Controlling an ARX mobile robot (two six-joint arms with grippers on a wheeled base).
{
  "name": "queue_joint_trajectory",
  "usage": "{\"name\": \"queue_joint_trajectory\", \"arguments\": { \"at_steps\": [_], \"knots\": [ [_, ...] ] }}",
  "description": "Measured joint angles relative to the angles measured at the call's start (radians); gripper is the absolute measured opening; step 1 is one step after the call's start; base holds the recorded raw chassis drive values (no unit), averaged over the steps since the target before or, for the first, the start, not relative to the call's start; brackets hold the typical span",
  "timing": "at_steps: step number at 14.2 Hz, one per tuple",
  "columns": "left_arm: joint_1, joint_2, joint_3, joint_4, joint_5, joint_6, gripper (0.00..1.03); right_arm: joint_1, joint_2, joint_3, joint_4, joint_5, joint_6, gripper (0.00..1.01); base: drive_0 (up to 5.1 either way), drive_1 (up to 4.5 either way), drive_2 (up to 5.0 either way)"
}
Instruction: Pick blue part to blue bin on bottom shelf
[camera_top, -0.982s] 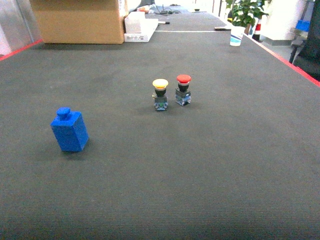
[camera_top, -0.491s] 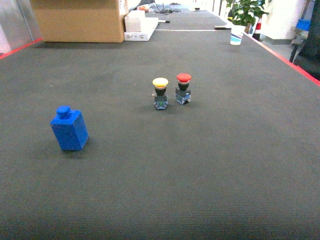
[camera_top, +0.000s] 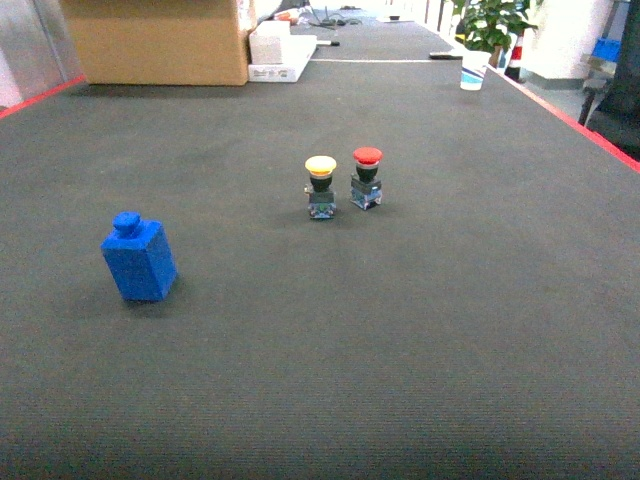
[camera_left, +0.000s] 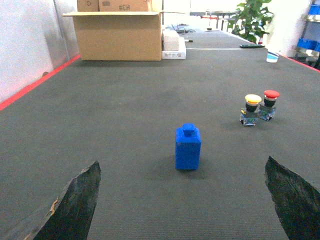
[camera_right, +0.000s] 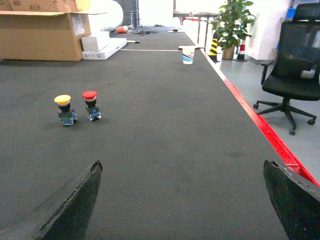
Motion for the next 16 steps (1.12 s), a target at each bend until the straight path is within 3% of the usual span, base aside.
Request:
{"name": "queue_joint_trajectory", "arguments": {
  "at_steps": [4, 5, 6, 7, 9, 10, 11, 12, 16],
  "knots": [
    [0.000, 0.000, 0.000, 0.000, 0.000, 0.000, 0.98, 0.000, 0.000, 0.000, 0.000, 0.000, 0.000, 0.98, 0.0, 0.00, 0.0],
    [-0.026, 0.017, 0.020, -0.082, -0.072, -0.023, 0.98, 0.000, 0.000, 0.000, 0.000, 0.000, 0.000, 0.98, 0.0, 0.00, 0.0],
    [-0.084, 0.117, 0.044, -0.102, -0.192, -0.066, 0.98, 0.000, 0.000, 0.000, -0.001, 0.000, 0.000, 0.98, 0.0, 0.00, 0.0],
    [-0.088, 0.203, 0.044, -0.024, -0.222, -0.090, 0.98, 0.000, 0.000, 0.000, 0.001, 0.000, 0.000, 0.98, 0.0, 0.00, 0.0],
    [-0.128, 0.496, 0.075, 0.259, -0.178, -0.110, 0.98, 0.000, 0.000, 0.000, 0.000, 0.000, 0.000, 0.98, 0.0, 0.00, 0.0],
    [-0.154, 0.716, 0.113, 0.435, -0.129, -0.114, 0.98, 0.000, 0.000, 0.000, 0.000, 0.000, 0.000, 0.98, 0.0, 0.00, 0.0],
    [-0.170, 1.145, 0.228, 0.738, -0.085, -0.106, 0.98, 0.000, 0.000, 0.000, 0.000, 0.000, 0.000, 0.98, 0.0, 0.00, 0.0],
    [-0.168, 1.370, 0.298, 0.853, -0.074, -0.106, 0.98, 0.000, 0.000, 0.000, 0.000, 0.000, 0.000, 0.98, 0.0, 0.00, 0.0],
    [-0.139, 1.830, 0.458, 1.039, -0.053, -0.096, 0.98, 0.000, 0.000, 0.000, 0.000, 0.000, 0.000, 0.98, 0.0, 0.00, 0.0]
  ]
}}
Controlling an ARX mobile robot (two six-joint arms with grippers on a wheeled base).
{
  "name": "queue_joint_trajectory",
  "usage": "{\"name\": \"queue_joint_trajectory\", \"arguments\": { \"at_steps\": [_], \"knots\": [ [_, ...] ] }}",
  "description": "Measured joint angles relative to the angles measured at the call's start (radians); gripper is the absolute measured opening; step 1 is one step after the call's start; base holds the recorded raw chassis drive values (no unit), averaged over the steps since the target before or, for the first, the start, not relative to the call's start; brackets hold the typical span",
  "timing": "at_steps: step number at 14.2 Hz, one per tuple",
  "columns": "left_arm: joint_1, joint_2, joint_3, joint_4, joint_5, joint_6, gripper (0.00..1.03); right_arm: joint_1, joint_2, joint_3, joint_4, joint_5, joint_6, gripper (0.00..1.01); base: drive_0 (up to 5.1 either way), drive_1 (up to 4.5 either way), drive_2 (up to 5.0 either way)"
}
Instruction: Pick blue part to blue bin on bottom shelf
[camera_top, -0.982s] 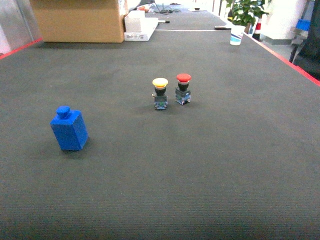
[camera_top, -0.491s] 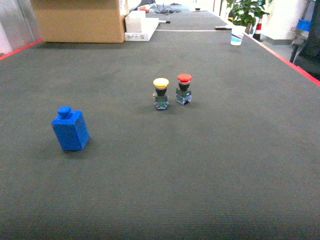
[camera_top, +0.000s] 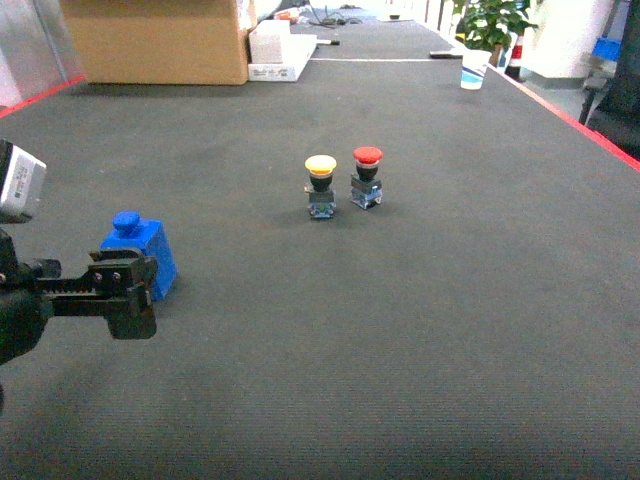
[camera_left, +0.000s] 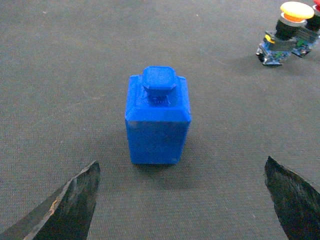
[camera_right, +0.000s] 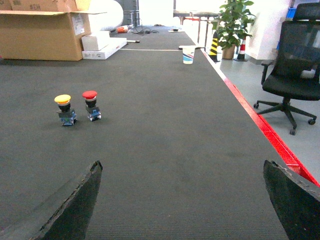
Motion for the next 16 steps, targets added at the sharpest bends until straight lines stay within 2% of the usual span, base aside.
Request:
{"name": "queue_joint_trajectory", "arguments": {
  "at_steps": [3, 6, 10, 14, 15, 16],
  "knots": [
    [-0.002, 0.257, 0.078, 0.243, -0.022, 0.044, 0.98, 0.000, 0.000, 0.000, 0.000, 0.000, 0.000, 0.98, 0.0, 0.00, 0.0],
    [-0.024, 0.359, 0.176, 0.249, -0.059, 0.043, 0.98, 0.000, 0.000, 0.000, 0.000, 0.000, 0.000, 0.98, 0.0, 0.00, 0.0],
    [-0.005, 0.460, 0.294, 0.249, -0.089, 0.064, 0.98, 0.000, 0.000, 0.000, 0.000, 0.000, 0.000, 0.98, 0.0, 0.00, 0.0],
    [0.008, 0.480, 0.381, 0.253, -0.084, 0.080, 0.98, 0.000, 0.000, 0.000, 0.000, 0.000, 0.000, 0.98, 0.0, 0.00, 0.0],
    [0.011, 0.481, 0.381, 0.253, -0.083, 0.081, 0.94, 0.000, 0.000, 0.000, 0.000, 0.000, 0.000, 0.98, 0.0, 0.00, 0.0],
    [0.011, 0.481, 0.381, 0.253, -0.081, 0.082, 0.83, 0.000, 0.000, 0.000, 0.000, 0.000, 0.000, 0.98, 0.0, 0.00, 0.0]
  ]
}}
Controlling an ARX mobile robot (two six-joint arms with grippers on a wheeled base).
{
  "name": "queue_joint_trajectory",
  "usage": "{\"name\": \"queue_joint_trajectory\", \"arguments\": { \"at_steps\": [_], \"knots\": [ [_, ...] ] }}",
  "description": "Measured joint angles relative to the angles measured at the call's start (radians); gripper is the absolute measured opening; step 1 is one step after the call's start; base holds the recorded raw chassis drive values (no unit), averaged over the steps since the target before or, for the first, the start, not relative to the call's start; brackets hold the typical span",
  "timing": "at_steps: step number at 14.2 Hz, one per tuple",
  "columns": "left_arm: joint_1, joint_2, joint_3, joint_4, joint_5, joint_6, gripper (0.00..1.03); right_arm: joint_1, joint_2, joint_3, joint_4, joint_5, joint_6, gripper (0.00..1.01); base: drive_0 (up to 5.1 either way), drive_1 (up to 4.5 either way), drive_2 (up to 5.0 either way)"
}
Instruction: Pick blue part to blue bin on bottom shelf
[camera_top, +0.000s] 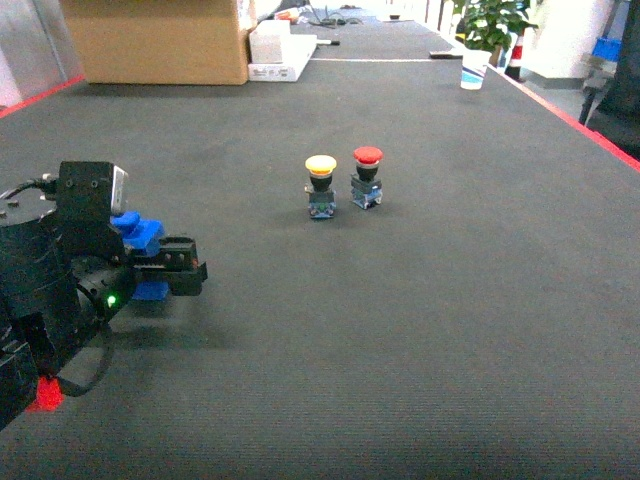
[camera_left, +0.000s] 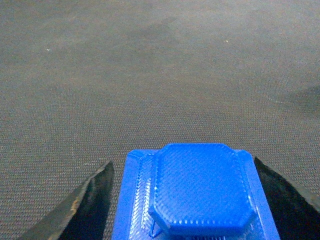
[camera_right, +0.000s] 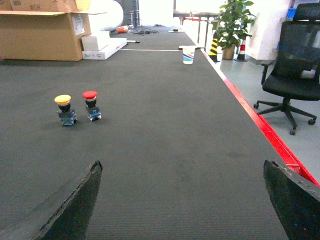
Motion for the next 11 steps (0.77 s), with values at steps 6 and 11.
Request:
{"name": "queue_joint_trajectory", "arguments": {
  "at_steps": [6, 11],
  "knots": [
    [0.006, -0.005, -0.008, 0.001, 0.016, 0.018, 0.44, 0.000, 0.000, 0.000, 0.000, 0.000, 0.000, 0.98, 0.0, 0.00, 0.0],
    [-0.027, -0.323, -0.365, -0.004, 0.009, 0.017, 0.44, 0.000, 0.000, 0.000, 0.000, 0.000, 0.000, 0.98, 0.0, 0.00, 0.0]
  ]
}}
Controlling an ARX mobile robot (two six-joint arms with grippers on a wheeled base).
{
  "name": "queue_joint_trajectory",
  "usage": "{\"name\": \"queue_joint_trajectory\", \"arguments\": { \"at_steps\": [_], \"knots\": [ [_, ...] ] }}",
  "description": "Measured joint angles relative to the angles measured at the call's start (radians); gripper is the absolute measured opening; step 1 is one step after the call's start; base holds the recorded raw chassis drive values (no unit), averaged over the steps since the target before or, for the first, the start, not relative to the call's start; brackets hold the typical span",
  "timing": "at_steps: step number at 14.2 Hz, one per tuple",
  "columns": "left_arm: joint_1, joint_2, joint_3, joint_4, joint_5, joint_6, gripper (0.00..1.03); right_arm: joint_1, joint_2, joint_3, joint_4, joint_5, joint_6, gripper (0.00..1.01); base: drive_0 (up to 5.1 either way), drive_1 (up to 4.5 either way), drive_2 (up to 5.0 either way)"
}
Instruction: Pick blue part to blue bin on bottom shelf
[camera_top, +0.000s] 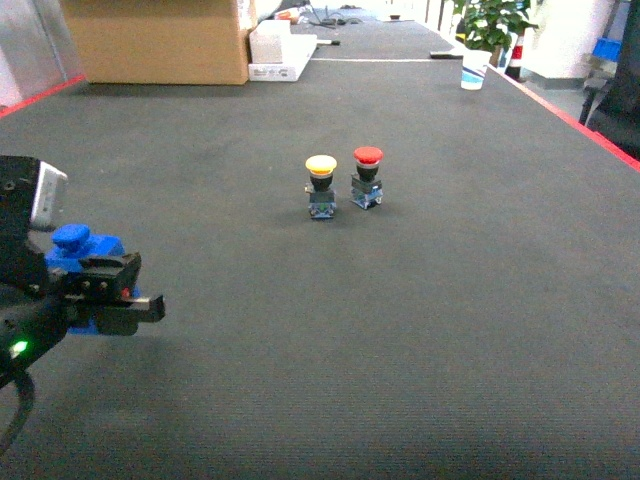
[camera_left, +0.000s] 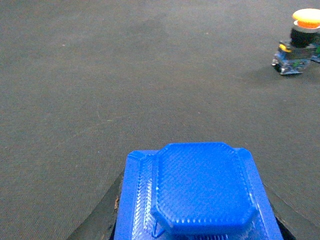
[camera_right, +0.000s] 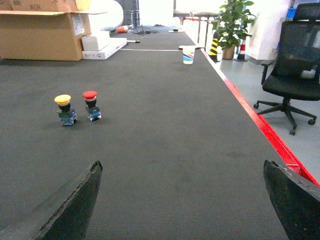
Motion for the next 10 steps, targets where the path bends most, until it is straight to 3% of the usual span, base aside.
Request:
{"name": "queue_joint_trajectory", "arguments": {
  "at_steps": [2, 5, 7, 10],
  "knots": [
    [-0.020, -0.319, -0.163, -0.072, -0.017, 0.000, 0.44, 0.000, 0.000, 0.000, 0.000, 0.000, 0.000, 0.98, 0.0, 0.00, 0.0],
    [-0.020, -0.921, -0.209, -0.510, -0.062, -0.027, 0.44, 0.000, 0.000, 0.000, 0.000, 0.000, 0.000, 0.98, 0.0, 0.00, 0.0],
    [-0.073, -1.285, -0.228, -0.801, -0.130, -0.051, 0.44, 0.000, 0.000, 0.000, 0.000, 0.000, 0.000, 0.98, 0.0, 0.00, 0.0],
    [-0.178, -1.603, -0.232, -1.112, -0.235, -0.076, 0.44, 0.000, 0.000, 0.000, 0.000, 0.000, 0.000, 0.98, 0.0, 0.00, 0.0]
  ]
}}
